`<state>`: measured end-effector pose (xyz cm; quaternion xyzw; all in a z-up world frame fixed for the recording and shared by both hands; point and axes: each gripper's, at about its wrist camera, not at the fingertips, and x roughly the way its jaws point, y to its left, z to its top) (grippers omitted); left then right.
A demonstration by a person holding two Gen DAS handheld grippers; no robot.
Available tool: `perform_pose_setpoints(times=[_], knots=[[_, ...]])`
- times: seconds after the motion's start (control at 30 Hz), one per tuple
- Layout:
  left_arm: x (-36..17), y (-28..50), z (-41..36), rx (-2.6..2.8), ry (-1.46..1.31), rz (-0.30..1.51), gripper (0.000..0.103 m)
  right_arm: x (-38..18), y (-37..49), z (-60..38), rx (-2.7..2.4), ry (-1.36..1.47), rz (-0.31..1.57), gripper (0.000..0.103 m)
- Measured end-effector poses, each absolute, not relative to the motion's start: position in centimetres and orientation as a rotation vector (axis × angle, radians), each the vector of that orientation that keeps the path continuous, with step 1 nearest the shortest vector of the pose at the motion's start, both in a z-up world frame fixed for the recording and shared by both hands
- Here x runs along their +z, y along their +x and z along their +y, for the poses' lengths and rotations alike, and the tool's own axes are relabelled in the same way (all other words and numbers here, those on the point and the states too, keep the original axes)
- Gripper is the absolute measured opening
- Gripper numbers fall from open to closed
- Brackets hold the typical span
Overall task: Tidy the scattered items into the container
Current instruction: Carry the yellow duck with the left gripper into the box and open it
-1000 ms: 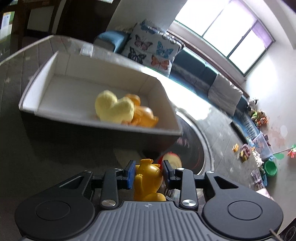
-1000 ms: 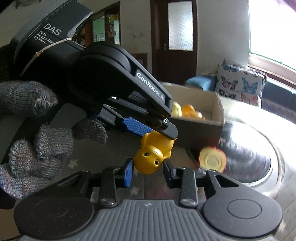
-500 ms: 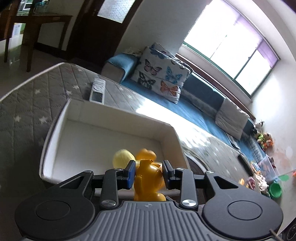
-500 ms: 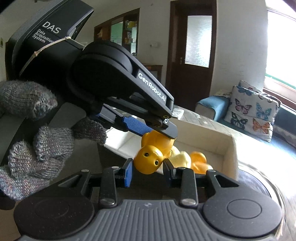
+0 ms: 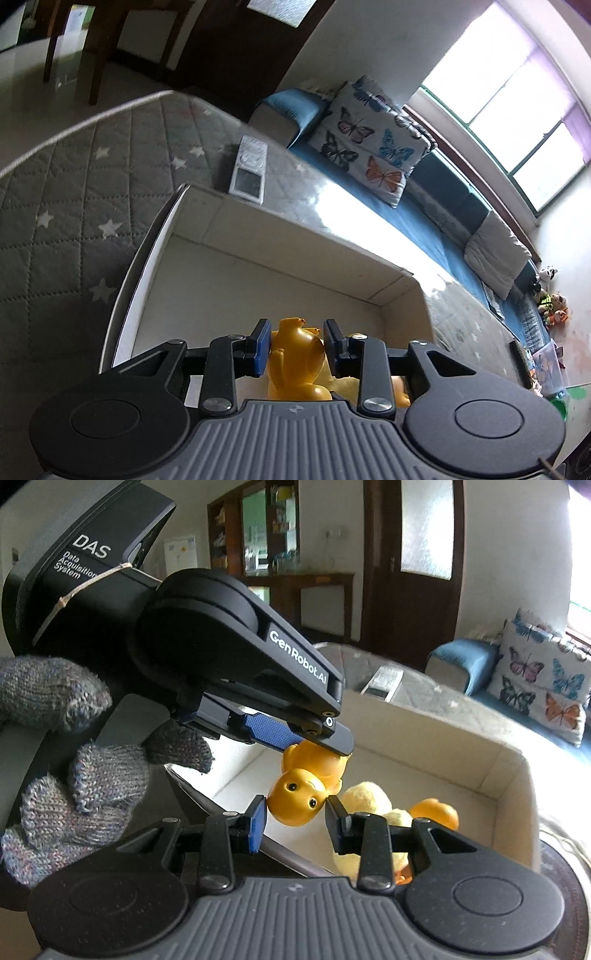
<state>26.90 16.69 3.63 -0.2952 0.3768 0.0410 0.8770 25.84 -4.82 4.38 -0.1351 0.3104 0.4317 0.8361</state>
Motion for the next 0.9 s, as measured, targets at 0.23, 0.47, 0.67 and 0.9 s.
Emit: perform_pose_setpoints(times=[0.23, 0.47, 0.67, 0.9], knots=[[1.8, 27.7, 17.4, 0.108, -0.662, 0.822, 0.033, 3.5, 26.9, -4.7, 0.919, -0.273, 0.692, 0.034], [0.6, 27.7, 17.8, 0.122, -0.693, 0.847, 0.03, 3.6, 27.0, -5.7, 0.879, -0.255, 0.687, 0.035], [0.6, 27.3, 17.7, 0.125, -0.687, 0.847, 0.03, 4.3, 26.5, -6.6, 0.851, -0.258, 0.657, 0.035], [1.7, 26.4, 16.7, 0.117, -0.632, 0.832, 0.031, 5.0, 25.2, -8.4, 0.818, -0.248, 0.633, 0.042]])
